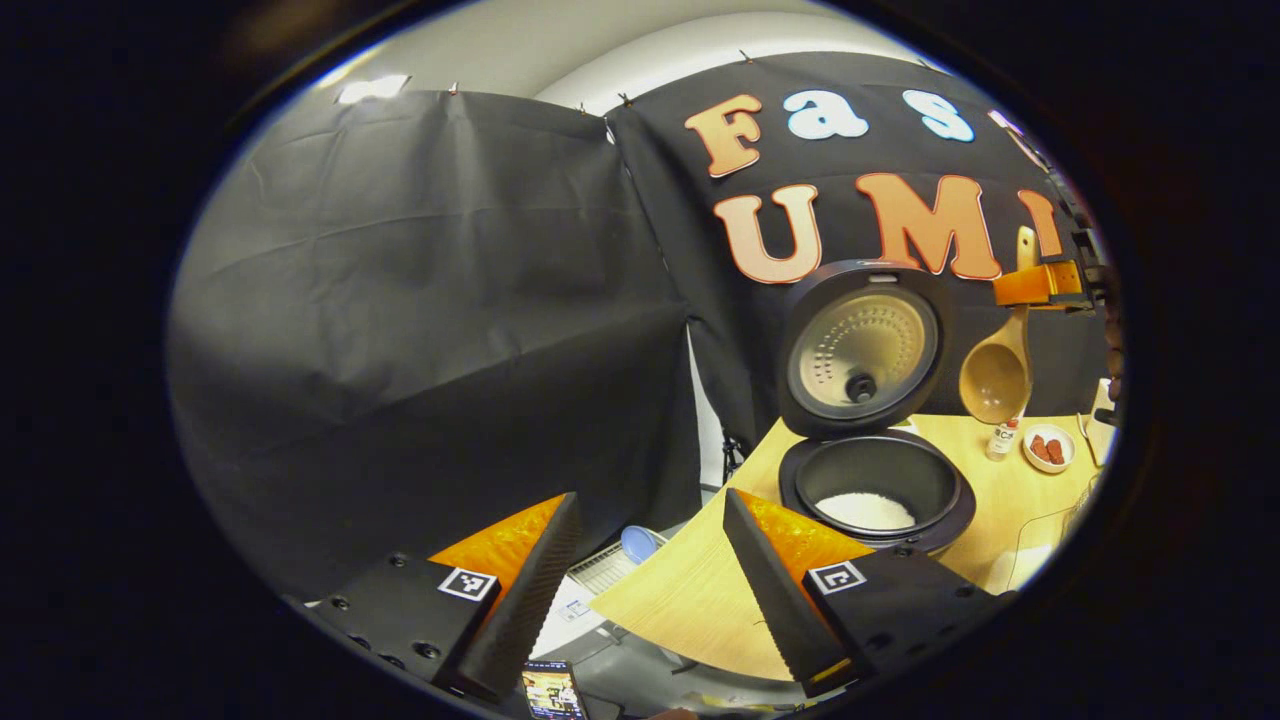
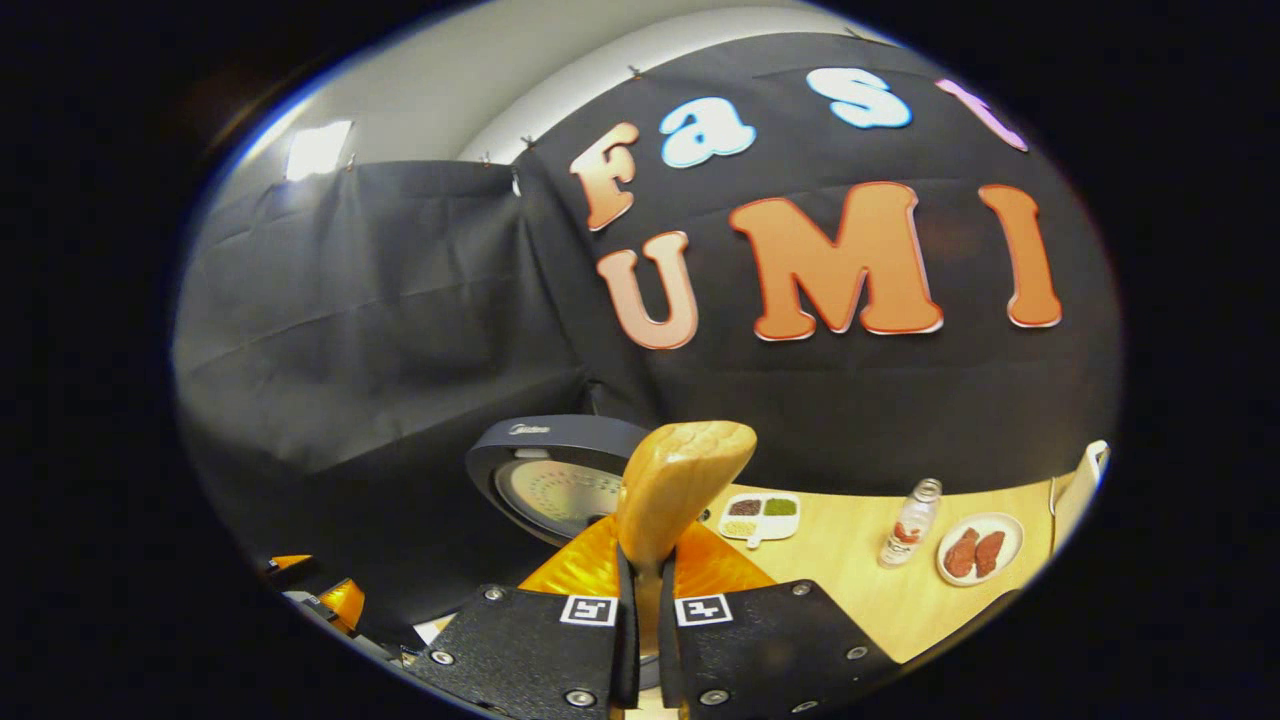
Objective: Close the left gripper, press the button to open the rice cooker; take a wooden spoon from the chopstick holder with the right hand, scoop a spoonful of rice and pour it into the rice cooker, then put the wooden spoon back into the chopstick holder.
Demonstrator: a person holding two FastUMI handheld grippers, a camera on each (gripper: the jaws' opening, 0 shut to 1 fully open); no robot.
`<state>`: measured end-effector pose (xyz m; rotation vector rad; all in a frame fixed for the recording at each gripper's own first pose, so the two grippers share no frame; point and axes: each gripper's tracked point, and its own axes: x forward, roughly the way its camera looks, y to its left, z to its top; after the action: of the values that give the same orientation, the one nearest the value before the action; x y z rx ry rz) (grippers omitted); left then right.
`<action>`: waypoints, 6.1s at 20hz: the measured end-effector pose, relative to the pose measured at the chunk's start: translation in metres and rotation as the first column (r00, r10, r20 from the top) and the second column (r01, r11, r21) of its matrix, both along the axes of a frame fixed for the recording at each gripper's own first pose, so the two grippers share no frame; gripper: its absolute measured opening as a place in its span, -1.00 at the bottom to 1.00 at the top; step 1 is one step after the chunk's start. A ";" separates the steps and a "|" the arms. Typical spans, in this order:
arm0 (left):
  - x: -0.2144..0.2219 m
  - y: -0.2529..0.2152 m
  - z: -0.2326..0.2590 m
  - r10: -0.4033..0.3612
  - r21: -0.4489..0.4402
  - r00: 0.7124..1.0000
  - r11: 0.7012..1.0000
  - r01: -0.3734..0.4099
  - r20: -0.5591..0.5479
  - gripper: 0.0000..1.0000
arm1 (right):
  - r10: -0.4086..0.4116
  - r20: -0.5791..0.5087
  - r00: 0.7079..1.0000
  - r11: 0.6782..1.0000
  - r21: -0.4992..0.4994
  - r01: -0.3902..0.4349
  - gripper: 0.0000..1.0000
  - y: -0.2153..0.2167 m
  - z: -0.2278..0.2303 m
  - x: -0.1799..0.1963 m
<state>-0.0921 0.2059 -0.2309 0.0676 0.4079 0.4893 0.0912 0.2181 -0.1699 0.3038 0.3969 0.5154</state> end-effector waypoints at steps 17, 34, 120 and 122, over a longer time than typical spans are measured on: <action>0.005 -0.140 0.024 -0.182 -0.027 0.983 0.983 0.181 -0.009 1.00 | -0.421 -0.196 0.886 0.904 -0.171 0.392 -0.86 -0.295 -0.117 -0.065; -0.017 -0.204 0.056 -0.170 0.072 0.984 0.982 0.173 -0.044 1.00 | -0.518 -0.363 0.775 0.855 -0.221 0.469 -0.85 -0.381 -0.248 -0.072; 0.189 -0.242 0.180 -0.521 -0.077 0.810 0.827 0.557 0.271 0.90 | -0.363 0.282 0.888 0.841 -0.312 0.443 0.83 -0.239 0.103 -0.027; 0.184 -0.248 0.194 -0.531 -0.048 0.786 0.818 0.573 0.316 0.90 | -0.370 0.301 0.879 0.842 -0.291 0.454 0.83 -0.239 0.110 -0.028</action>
<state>0.0914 -0.0417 -0.0370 -0.0240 0.1156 -0.1215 0.0628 -0.0212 -0.0603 -0.0278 0.1773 0.0401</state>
